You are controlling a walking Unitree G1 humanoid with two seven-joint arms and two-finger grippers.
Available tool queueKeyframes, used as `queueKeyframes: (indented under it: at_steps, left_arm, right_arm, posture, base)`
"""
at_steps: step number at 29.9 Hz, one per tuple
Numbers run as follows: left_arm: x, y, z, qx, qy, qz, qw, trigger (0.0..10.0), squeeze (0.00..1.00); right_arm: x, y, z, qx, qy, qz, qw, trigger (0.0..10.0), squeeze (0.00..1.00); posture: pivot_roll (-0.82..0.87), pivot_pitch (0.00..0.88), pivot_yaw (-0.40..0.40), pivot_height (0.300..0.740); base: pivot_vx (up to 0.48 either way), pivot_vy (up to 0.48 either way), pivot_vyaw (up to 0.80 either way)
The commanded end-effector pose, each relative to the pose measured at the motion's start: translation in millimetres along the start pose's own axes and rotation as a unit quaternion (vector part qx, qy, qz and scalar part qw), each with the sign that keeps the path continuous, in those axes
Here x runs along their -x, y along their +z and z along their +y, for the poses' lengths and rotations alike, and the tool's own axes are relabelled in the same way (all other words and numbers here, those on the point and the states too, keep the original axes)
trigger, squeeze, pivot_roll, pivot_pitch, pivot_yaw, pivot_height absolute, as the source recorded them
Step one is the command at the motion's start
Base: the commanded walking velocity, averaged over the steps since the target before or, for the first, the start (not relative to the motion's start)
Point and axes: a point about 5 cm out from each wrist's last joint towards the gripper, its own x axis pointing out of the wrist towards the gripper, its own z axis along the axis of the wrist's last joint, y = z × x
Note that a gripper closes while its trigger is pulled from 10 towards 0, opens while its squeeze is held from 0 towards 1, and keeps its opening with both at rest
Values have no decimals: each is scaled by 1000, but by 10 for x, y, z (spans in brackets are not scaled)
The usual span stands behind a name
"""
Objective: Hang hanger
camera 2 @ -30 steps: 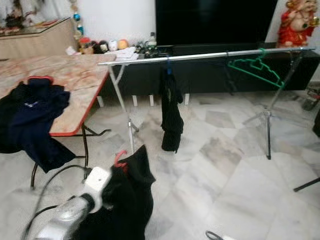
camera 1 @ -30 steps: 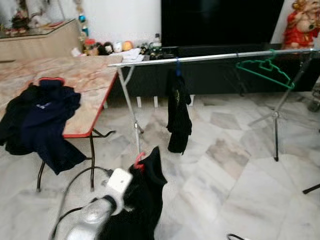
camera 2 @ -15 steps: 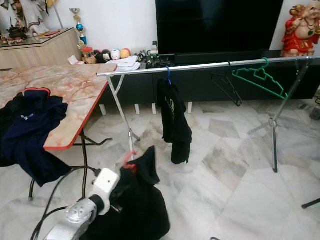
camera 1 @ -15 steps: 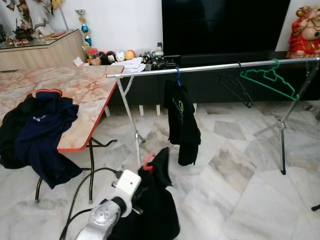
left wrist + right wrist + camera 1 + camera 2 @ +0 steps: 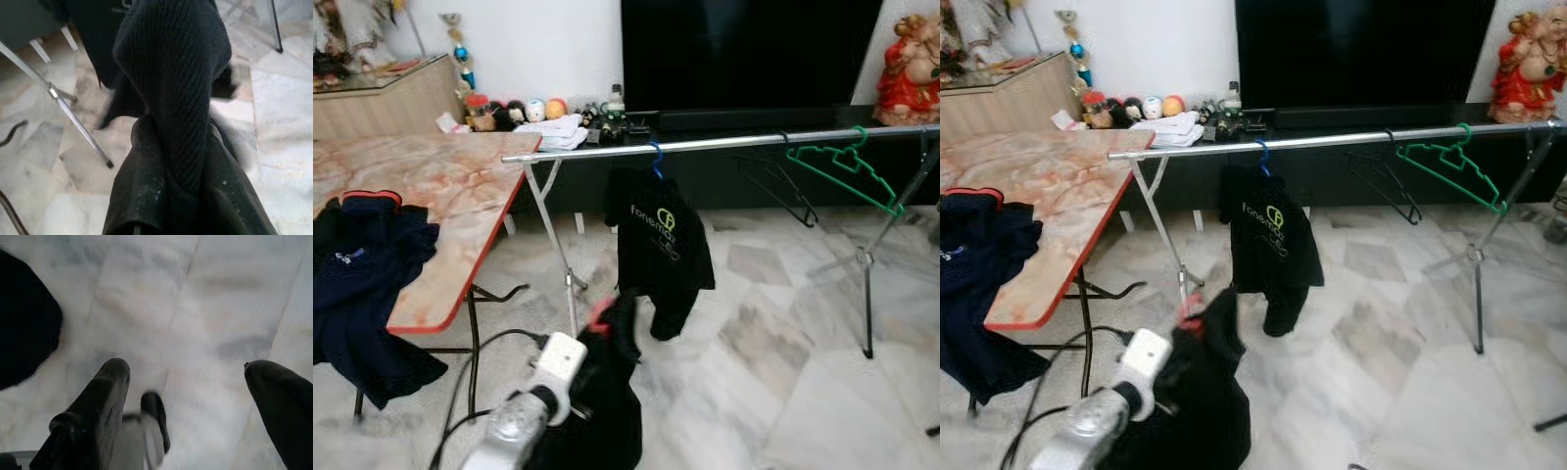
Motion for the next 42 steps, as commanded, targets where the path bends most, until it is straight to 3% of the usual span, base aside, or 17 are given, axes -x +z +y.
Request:
queueKeyframes:
  at_steps: [1, 12, 14, 21, 35, 42]
  left_arm:
    - [35, 49, 135, -4, 21, -11, 1000, 10000, 0]
    - [28, 29, 133, -5, 26, -4, 1000, 10000, 0]
    - [28, -4, 146, -12, 35, 5, 999, 10000, 0]
    - [52, -15, 214, 30, 64, -5, 997, 10000, 0]
    - [53, -50, 271, 27, 92, 3, 995, 10000, 0]
    - [50, -51, 276, 24, 94, 4, 995, 10000, 0]
  right_arm:
    - [-3, 0, 125, 3, 17, 0, 1000, 10000, 0]
    - [-3, 2, 114, 7, 17, 0, 1000, 10000, 0]
    - [-3, 0, 115, 9, 18, 1, 1000, 10000, 0]
    - [-4, 2, 115, 11, 19, 1, 1000, 10000, 0]
    - [-4, 3, 114, 15, 21, 1, 1000, 10000, 0]
    - [-4, 8, 115, 16, 21, 0, 1000, 10000, 0]
  posture:
    - [-20, 0, 44, 740]
    - [-22, 0, 42, 740]
    - [-22, 0, 42, 740]
    - [-22, 0, 38, 740]
    - [-24, 0, 37, 740]
    - [-25, 0, 37, 740]
  base:
    - [360, 0, 0]
    - [434, 0, 0]
    - [0, 0, 0]
    - [0, 0, 0]
    - [0, 0, 0]
    - [0, -422, 0]
